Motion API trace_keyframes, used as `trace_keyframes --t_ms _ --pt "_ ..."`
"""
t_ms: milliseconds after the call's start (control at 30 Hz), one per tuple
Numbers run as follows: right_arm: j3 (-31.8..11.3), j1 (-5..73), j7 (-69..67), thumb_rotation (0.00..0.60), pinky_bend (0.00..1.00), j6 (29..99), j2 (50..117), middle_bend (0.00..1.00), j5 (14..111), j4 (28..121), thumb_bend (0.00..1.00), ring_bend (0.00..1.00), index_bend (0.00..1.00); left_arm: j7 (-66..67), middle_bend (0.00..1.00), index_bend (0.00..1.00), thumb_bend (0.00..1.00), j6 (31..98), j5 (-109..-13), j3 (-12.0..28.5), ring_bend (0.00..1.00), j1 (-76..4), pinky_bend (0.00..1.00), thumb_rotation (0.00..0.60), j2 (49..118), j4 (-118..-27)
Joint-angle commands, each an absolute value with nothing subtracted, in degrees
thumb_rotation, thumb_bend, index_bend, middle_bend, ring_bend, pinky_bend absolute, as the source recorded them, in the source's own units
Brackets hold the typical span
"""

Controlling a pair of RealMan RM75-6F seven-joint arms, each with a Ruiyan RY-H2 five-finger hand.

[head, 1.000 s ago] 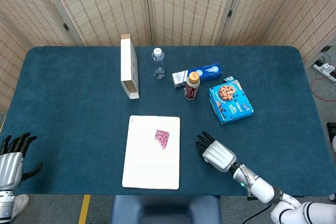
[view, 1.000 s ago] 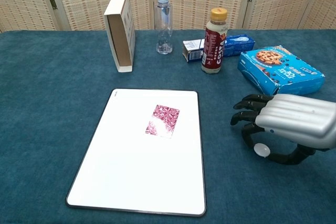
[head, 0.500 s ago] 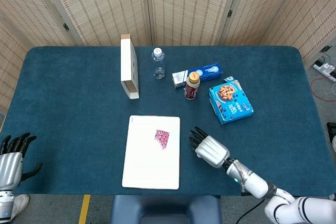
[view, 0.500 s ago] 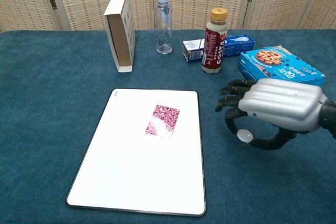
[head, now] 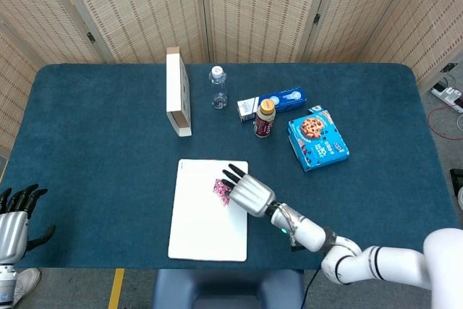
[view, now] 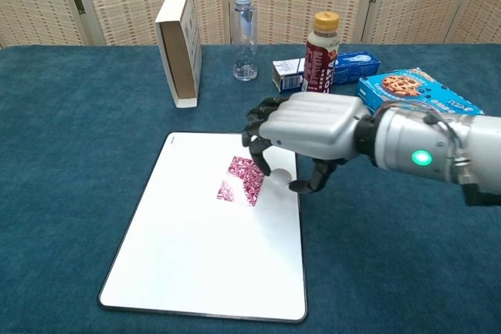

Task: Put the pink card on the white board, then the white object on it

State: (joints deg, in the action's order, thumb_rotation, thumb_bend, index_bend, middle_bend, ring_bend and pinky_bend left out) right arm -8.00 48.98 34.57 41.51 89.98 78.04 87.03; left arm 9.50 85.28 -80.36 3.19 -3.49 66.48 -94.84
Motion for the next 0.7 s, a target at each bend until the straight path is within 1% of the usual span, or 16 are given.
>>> trace_keyframes --t_ms 33,267,533,600,700 --pt "-10.02 51.98 36.89 0.6 0.0 39.3 92.79 0.2 74.4 84.55 0.36 0.05 0.44 9.43 0.18 0.22 0.29 85.35 -80.34 3.18 0.17 -3.42 0.0 0.6 66.5 -94.72" --pt "-11.03 56.07 39.69 0.6 0.0 38.03 96.16 0.19 69.49 80.35 0.36 0.05 0.44 9.15 0.18 0.22 0.29 85.1 -79.95 3.13 0.17 -3.28 0.0 0.6 66.65 -94.27" --pt "-10.2 58.34 40.46 0.6 0.0 38.03 97.74 0.18 66.5 77.96 0.36 0.05 0.43 8.94 0.18 0.22 0.29 85.24 -79.91 3.06 0.17 -3.03 0.0 0.6 66.64 -94.02" --pt "-9.94 58.75 40.18 0.6 0.0 38.01 97.94 0.17 65.99 77.57 0.37 0.04 0.39 8.85 0.18 0.22 0.29 85.28 -79.94 3.06 0.17 -3.0 0.0 0.6 66.65 -94.03" --pt "-9.28 58.96 39.76 0.6 0.0 38.31 97.65 0.16 65.78 77.78 0.36 0.04 0.28 8.8 0.18 0.22 0.29 85.33 -79.86 3.07 0.17 -2.91 0.0 0.6 66.69 -93.95"
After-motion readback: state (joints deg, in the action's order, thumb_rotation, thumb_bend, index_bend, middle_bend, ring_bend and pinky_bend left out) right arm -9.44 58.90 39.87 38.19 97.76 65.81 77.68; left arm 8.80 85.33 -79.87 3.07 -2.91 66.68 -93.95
